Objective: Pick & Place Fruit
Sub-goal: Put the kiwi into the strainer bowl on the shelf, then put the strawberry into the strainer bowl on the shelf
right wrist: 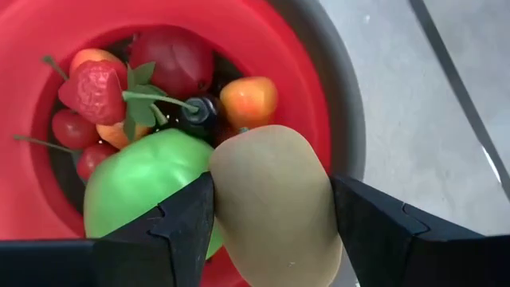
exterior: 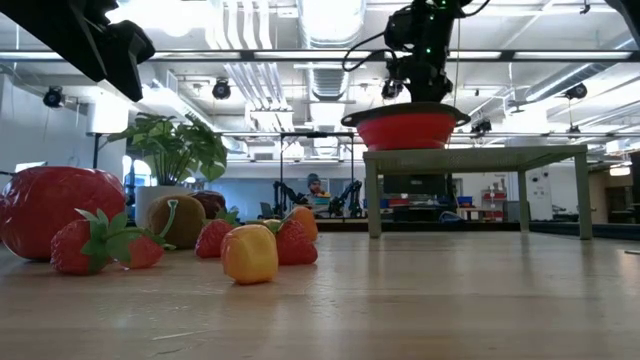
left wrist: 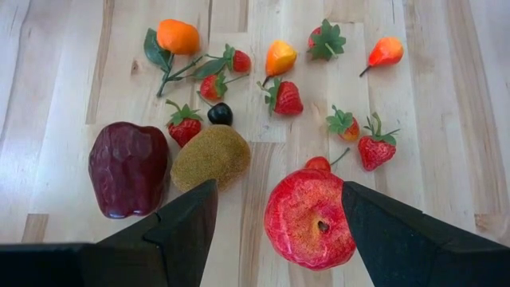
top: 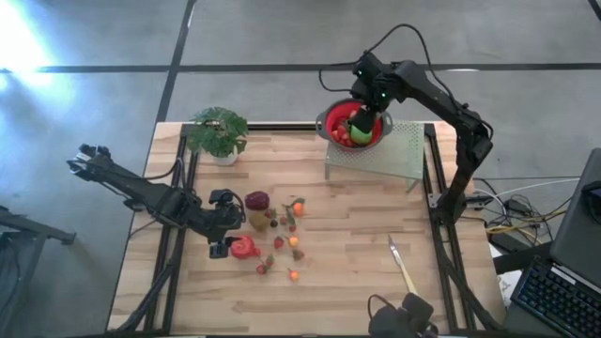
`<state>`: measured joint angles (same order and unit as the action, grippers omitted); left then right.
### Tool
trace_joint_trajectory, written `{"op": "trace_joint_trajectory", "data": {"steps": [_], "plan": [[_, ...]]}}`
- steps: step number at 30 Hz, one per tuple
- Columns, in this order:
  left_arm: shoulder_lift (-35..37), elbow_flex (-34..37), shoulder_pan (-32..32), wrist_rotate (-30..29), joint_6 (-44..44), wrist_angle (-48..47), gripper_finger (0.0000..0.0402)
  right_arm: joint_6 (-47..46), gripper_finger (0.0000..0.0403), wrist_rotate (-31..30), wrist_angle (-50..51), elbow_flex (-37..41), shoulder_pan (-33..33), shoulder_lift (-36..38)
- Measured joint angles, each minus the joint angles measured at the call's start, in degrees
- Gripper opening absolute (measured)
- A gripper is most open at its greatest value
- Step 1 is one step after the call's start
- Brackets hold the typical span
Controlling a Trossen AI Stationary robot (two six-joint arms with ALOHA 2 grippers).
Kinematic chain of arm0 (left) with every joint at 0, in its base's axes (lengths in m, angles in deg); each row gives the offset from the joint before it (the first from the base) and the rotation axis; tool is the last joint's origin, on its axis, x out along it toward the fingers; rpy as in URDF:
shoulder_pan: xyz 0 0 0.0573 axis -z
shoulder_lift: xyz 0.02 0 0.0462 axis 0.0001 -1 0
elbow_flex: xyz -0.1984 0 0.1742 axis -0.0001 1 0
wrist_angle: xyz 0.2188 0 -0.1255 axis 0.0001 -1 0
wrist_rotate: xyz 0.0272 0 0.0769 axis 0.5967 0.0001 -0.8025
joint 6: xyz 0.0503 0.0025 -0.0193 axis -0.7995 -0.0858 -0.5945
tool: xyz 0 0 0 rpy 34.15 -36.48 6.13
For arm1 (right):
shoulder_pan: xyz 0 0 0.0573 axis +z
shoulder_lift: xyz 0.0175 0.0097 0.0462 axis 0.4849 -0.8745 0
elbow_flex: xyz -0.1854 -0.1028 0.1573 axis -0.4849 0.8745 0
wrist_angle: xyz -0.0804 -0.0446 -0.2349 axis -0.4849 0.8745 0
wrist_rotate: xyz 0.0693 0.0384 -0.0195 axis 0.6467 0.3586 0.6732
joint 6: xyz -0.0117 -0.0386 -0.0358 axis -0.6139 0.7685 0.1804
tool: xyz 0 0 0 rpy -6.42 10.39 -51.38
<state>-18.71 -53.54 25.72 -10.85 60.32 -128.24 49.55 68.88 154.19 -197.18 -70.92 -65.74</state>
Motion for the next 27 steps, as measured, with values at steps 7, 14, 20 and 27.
{"op": "trace_joint_trajectory", "data": {"steps": [7,14,20,27], "plan": [[0.0,0.0,0.0,0.0,0.0,0.0,0.0273,-0.2,0.0270,0.0,0.9,-0.6,0.0,0.0],[0.0,0.0,0.0,0.0,0.0,0.0,0.0273,-0.2,0.0297,0.0,1.1,-3.9,0.0,0.0],[0.0,0.0,0.0,0.0,0.0,0.0,0.0273,-1.3,0.0284,0.0,3.8,-7.5,1.5,2.4],[0.0,0.0,0.0,0.0,0.0,0.0,0.0273,-5.7,0.0220,0.4,2.5,-3.0,9.0,11.6]]}}
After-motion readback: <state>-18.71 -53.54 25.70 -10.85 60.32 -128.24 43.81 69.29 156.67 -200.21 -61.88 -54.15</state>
